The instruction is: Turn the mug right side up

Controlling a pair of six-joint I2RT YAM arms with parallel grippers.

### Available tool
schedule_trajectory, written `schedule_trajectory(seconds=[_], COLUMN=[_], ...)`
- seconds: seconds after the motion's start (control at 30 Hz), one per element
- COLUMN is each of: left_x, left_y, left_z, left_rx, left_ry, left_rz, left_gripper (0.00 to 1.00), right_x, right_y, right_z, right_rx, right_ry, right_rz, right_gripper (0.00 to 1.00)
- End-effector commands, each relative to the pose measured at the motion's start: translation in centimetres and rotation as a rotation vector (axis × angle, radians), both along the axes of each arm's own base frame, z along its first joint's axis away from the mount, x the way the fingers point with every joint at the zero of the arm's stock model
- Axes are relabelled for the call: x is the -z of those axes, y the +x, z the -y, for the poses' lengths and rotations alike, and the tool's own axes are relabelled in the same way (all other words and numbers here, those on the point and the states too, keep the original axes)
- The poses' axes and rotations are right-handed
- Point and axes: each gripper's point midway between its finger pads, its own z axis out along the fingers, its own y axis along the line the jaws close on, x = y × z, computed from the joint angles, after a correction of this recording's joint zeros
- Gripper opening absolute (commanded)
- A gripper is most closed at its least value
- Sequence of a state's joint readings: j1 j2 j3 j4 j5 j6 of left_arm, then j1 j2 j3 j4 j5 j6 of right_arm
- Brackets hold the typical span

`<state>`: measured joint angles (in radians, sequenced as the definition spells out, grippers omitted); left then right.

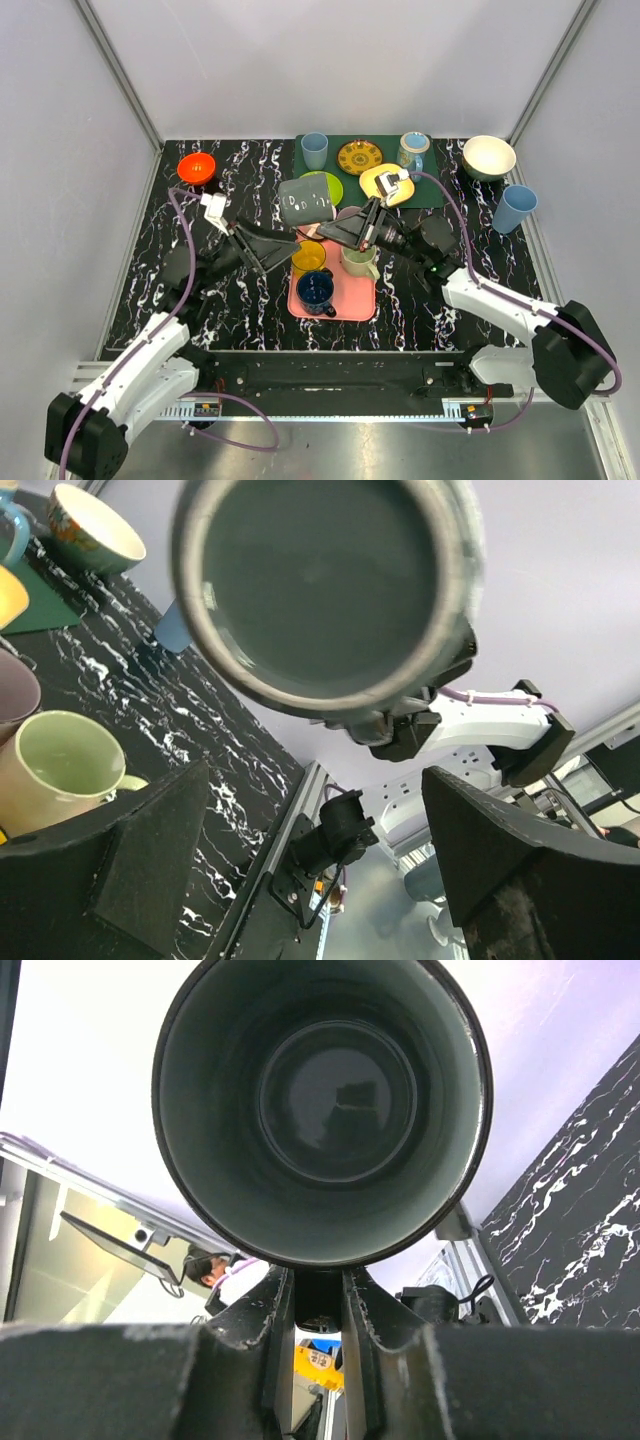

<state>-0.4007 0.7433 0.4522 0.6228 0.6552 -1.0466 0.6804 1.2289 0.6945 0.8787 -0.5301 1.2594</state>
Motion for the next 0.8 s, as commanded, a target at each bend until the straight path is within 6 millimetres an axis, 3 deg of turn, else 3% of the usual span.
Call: schedule_trajectory(seconds=[0.0, 0.23, 0.5, 0.6, 0.77], left_x=[-2.3, -4.1, -5.8, -6.2, -7.1], left_y=[0.1, 1.6, 2.2, 2.3, 1.8], left_z=[0.2, 1.0, 2.2, 2.6, 3.6], left_rx=[0.005, 0.018, 0.066, 0.068, 0.114], left_ry=[-0.033, -0.088, -0.188, -0.207, -0.217], left_rz=[0.096, 0.079, 0.048, 0.043, 0.061], left_gripper=[0.89, 0.79, 0.49, 0.42, 0.40], right_x=[-5.4, -3.7, -1.6, -0.7, 0.5], right_y=[-2.0, -1.8, -1.4, -1.3, -1.4], right_z=[0.8, 0.2, 0.0, -0.1, -0.3], right_rx=[-0.060, -0.065, -0.037, -0.034, -0.048], right_ry=[0.145, 0.086, -0.010, -0.043, -0.080], right_rz=[0.176, 0.177, 0.194, 0.194, 0.188], right_gripper=[0.00, 0.00, 0.00, 0.00, 0.00])
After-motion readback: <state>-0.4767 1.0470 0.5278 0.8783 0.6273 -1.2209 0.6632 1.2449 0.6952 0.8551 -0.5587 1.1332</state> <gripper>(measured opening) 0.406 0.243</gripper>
